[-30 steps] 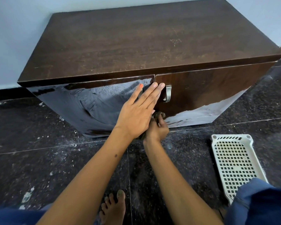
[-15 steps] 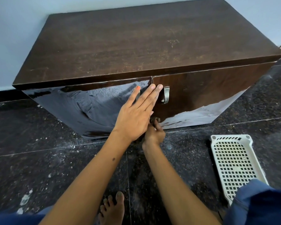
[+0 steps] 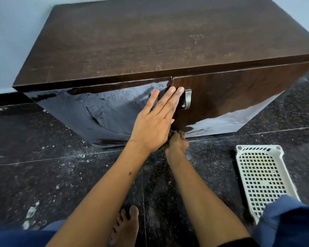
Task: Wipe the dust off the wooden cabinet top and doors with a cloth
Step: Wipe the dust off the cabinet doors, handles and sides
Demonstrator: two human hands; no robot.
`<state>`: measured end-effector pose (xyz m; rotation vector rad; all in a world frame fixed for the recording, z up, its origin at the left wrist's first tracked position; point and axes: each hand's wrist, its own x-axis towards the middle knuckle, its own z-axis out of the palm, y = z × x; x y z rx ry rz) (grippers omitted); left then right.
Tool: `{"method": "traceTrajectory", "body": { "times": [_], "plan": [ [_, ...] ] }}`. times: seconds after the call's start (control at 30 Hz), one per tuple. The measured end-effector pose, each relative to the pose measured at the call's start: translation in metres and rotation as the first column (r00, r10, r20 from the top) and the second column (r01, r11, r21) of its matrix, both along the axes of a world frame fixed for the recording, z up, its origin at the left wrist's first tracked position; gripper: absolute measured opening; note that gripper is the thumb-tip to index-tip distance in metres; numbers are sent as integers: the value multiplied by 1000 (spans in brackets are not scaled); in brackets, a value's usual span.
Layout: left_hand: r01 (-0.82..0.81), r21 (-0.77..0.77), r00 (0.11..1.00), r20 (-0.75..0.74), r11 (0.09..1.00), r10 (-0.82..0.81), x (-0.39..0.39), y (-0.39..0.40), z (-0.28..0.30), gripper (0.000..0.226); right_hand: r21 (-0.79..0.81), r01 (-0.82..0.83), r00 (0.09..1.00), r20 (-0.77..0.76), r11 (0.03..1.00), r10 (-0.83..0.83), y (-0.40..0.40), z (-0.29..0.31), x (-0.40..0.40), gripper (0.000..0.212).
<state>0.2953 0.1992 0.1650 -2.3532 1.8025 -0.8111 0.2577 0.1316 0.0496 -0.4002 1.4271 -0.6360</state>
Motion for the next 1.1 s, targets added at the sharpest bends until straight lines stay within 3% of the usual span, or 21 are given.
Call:
{"method": "traceTrajectory", "body": {
  "times": [0.13, 0.3, 0.4, 0.5, 0.6, 0.77, 0.83, 0.97, 1.1],
  "plan": [
    [2, -13, 999, -44, 1000, -3, 0, 0, -2, 58, 109, -100, 995, 14, 989, 99, -23, -8, -17, 2],
    [6, -22, 998, -55, 1000, -7, -1, 0, -1, 59, 77, 34, 999, 8, 996, -34, -50, -24, -30, 23],
    [-8, -27, 998, -56, 1000, 6, -3, -1, -4, 60, 45, -49, 999, -10, 998, 50, -32, -18, -19, 15],
    [-23, -21, 999, -26, 1000, 22, -4, -2, -5, 59, 111, -128, 992, 33, 986, 125, -18, -21, -10, 4],
    [-23, -26, 999, -28, 999, 22, -3, -2, -4, 59, 159, -235, 971, 71, 959, 226, -25, -22, -20, 27],
    [-23, -22, 998, -59, 1000, 21, -5, -2, -4, 60, 174, -45, 997, 77, 984, 32, -50, -23, -28, 17],
    [-26, -25, 998, -65, 999, 25, -6, -2, -5, 60, 166, -99, 994, 55, 981, 91, -39, -22, -21, 14],
    [-19, -28, 998, -55, 999, 18, -5, -3, -5, 59, 146, -278, 960, 78, 950, 269, -15, -27, -8, 32],
    [-20, -42, 997, -74, 999, 17, -5, -3, -5, 61, 148, -438, 898, 118, 887, 423, -33, -20, -20, 29]
  ]
}}
